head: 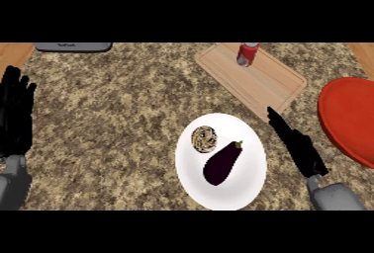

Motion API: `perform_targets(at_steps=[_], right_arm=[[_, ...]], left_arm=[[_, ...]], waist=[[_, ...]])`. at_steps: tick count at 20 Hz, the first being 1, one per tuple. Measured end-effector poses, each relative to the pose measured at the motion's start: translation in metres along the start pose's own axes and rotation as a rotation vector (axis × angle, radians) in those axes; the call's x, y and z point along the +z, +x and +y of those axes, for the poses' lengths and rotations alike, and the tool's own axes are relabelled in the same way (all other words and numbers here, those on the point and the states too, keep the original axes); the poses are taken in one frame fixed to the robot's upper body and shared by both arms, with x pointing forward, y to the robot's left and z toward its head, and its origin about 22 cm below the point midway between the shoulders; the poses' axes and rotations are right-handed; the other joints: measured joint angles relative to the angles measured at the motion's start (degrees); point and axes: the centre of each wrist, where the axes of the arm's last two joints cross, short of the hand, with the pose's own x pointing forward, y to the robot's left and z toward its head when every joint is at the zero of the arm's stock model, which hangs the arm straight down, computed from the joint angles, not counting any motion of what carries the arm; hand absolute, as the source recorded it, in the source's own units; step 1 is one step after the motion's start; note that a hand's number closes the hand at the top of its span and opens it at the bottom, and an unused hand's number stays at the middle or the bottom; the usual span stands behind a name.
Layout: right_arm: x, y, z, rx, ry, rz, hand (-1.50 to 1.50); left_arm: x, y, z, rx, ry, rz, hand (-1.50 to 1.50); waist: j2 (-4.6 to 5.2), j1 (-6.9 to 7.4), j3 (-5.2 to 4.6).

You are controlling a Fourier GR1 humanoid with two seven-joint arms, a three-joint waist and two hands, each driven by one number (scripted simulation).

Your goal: Pick the eggplant from the plate and place it in the bowl

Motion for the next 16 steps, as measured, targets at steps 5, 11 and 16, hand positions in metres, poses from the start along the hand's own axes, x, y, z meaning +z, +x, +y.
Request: perform_targets(at_steps=[5,11,16], right_arm=[[0.005,0.006,-0.004,-0.218,-0.022,-0.158,1.5],[0.03,-0.024,-0.033,-0.267,-0.405,-0.178,-1.5],[0.065,-0.025,-0.037,-0.21,-0.398,-0.305,-1.5]], left_arm=[[0.005,0.007,-0.002,-0.096,-0.068,-0.047,0.0],[0.013,0.002,-0.016,-0.185,-0.163,-0.041,0.0],[0.018,0.003,-0.031,-0.2,-0.215,-0.04,0.0]], waist=[[0.43,-1.5,-0.32],[0.59,-3.97,-0.54],[0.6,-2.89,-0.59]])
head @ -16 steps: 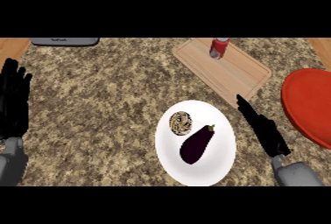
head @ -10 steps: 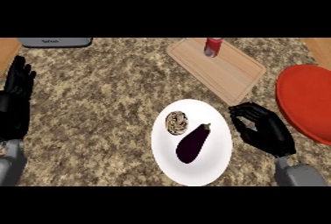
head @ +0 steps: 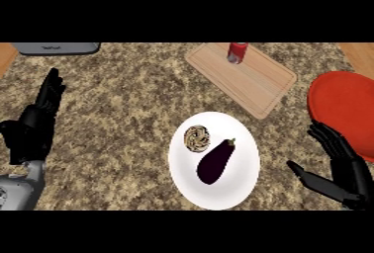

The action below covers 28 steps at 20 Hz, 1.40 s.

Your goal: Pick the eggplant from the plate and place it in the bowl

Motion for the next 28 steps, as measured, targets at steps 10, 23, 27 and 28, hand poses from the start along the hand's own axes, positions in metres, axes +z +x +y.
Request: perform_targets(at_steps=[10,23,27,28], right_arm=[[-0.016,0.072,0.001,0.362,0.265,0.088,-1.5],[-0.066,0.123,0.083,0.596,0.594,0.295,-1.5],[-0.069,0.121,0.105,0.636,0.671,0.336,-1.5],[-0.069,0.12,0.114,0.648,0.69,0.353,-1.5]], left_arm=[[-0.005,0.006,-0.011,-0.009,-0.036,-0.002,0.0],[-0.009,0.007,-0.019,-0.009,-0.047,-0.008,0.0],[-0.012,0.007,-0.018,-0.005,-0.047,-0.011,0.0],[-0.011,0.003,-0.019,-0.007,-0.046,-0.01,0.0]], waist=[[0.13,1.3,-0.18],[0.25,2.17,-0.1],[0.22,1.91,-0.08],[0.23,1.89,-0.07]])
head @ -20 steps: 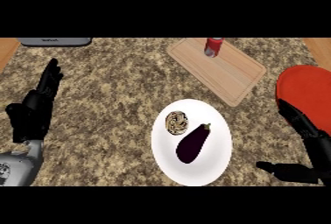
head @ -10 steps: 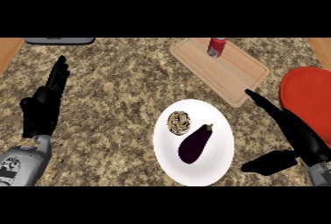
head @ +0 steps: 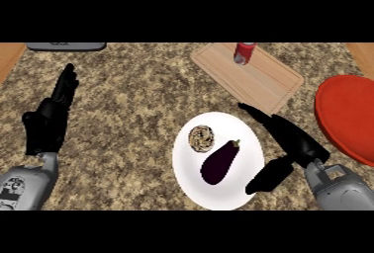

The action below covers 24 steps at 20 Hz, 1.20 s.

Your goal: Pick the eggplant from the plate and place it in the bowl

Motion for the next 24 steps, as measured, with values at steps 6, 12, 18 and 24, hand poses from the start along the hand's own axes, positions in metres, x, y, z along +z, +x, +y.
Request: perform_targets(at_steps=[6,12,18,24], right_arm=[[-0.022,0.006,0.019,0.076,0.092,0.123,-1.5],[-0.038,-0.001,0.038,0.091,0.118,0.18,-1.5],[-0.057,-0.009,0.056,0.086,0.122,0.185,-1.5],[-0.072,-0.018,0.068,0.088,0.121,0.179,-1.5]], left_arm=[[0.003,0.0,-0.001,-0.001,0.004,0.002,0.0],[0.002,0.006,0.004,0.001,0.011,0.002,0.0],[0.007,0.006,0.001,-0.001,0.009,0.003,0.0],[0.005,0.006,-0.004,-0.001,0.012,0.009,0.0]], waist=[[-0.02,-0.04,0.0],[-0.05,-0.21,0.02],[-0.04,-0.24,0.03],[-0.47,-0.46,-0.28]])
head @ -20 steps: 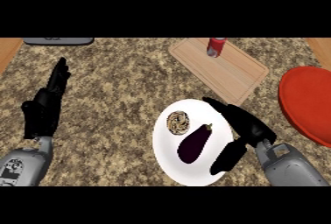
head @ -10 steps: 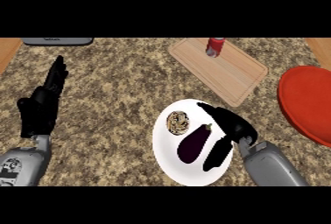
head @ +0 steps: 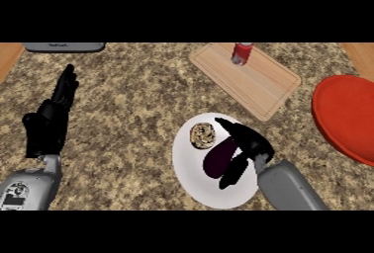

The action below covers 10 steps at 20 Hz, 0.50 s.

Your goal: Pick the eggplant from the plate and place it in the bowl

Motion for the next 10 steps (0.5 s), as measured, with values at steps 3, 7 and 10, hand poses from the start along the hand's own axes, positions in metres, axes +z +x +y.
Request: perform_targets(at_steps=[3,7,10], right_arm=[[-0.004,-0.003,-0.001,0.042,0.002,-0.016,1.5],[-0.004,-0.001,0.002,0.095,-0.039,-0.054,1.5],[-0.009,-0.004,0.008,0.112,-0.077,-0.073,1.5]], left_arm=[[0.001,-0.001,0.005,0.003,-0.01,-0.001,0.0],[-0.003,-0.006,0.005,0.002,-0.005,-0.005,0.0],[-0.005,-0.005,0.004,0.005,-0.005,-0.002,0.0]], waist=[[-0.38,-0.03,-0.27],[-0.33,-0.14,-0.24],[-0.62,-0.23,-0.43]])
